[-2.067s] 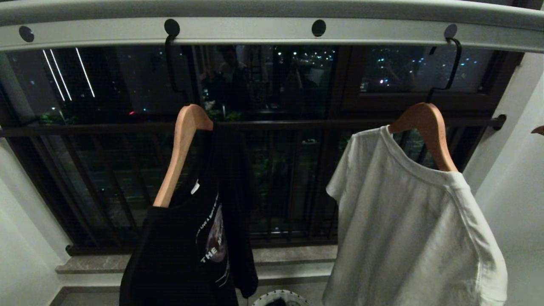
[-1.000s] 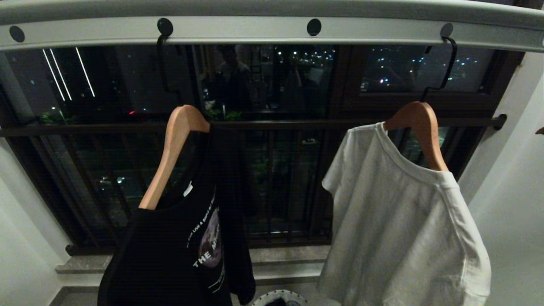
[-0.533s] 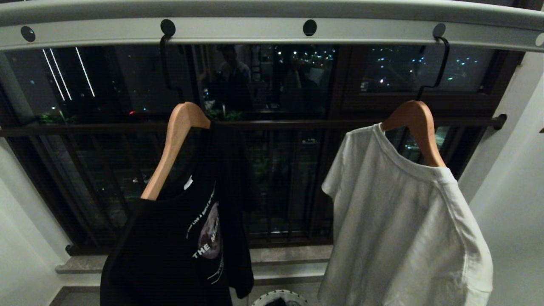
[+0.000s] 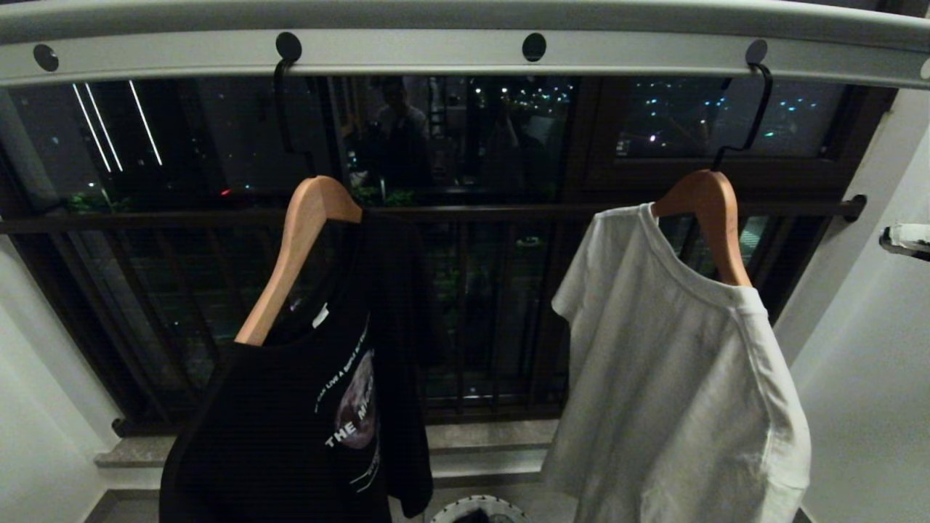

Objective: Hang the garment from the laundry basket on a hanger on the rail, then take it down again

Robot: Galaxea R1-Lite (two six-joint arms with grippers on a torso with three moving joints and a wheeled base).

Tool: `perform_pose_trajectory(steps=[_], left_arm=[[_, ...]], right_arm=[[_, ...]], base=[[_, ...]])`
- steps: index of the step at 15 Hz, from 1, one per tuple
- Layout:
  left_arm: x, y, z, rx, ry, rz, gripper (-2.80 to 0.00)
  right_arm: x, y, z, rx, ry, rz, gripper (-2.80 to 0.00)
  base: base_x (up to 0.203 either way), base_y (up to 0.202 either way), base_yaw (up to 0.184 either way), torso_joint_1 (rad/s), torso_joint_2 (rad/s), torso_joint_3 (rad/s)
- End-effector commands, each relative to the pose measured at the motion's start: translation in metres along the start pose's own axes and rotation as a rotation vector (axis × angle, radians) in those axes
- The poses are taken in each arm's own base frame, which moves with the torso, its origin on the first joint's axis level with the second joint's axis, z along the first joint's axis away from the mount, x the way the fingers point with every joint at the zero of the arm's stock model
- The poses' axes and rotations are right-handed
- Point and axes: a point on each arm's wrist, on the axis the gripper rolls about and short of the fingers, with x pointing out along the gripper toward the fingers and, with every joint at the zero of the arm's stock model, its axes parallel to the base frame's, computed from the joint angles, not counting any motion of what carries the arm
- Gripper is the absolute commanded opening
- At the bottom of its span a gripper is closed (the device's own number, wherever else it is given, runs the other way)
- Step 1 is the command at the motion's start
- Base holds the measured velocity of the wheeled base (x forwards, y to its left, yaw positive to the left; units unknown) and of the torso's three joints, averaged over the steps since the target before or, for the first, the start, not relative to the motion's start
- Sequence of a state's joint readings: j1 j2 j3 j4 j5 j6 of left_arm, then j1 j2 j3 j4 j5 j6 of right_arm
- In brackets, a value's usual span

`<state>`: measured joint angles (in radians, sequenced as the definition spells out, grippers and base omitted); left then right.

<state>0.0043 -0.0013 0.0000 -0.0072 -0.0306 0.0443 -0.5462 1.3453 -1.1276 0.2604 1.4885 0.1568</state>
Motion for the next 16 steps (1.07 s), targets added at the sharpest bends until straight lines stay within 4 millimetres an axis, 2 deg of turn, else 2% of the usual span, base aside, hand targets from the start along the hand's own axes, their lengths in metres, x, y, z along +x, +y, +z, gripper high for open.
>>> perform_pose_trajectory(steps=[1,4,11,12,16], left_arm=[[0.000,0.000,-0.001,0.000,0.002,0.000,-2.80],[0.000,0.000,-0.001,0.000,0.002,0.000,-2.80],[0.000,0.000,-0.001,0.000,0.002,0.000,-2.80],[0.000,0.000,-0.001,0.000,0.002,0.000,-2.80],[0.000,0.000,-0.001,0.000,0.002,0.000,-2.80]], right_arm=[[0.015,-0.019,0.001,0.011,0.041,0.059,-2.80],[0.026,-0.037,0.007,-0.024,0.058,0.089,-2.80],[0.031,-0.079,0.015,-0.076,0.046,0.083,-2.80],[0.032,-0.084,0.017,-0.084,0.046,0.084,0.00],[0.039,-0.107,0.024,-0.139,0.045,0.096,0.00]], base=[[0.000,0.000,0.000,0.000,0.00,0.000],[0.000,0.000,0.000,0.000,0.00,0.000],[0.000,0.000,0.000,0.000,0.00,0.000],[0.000,0.000,0.000,0.000,0.00,0.000],[0.000,0.000,0.000,0.000,0.00,0.000]])
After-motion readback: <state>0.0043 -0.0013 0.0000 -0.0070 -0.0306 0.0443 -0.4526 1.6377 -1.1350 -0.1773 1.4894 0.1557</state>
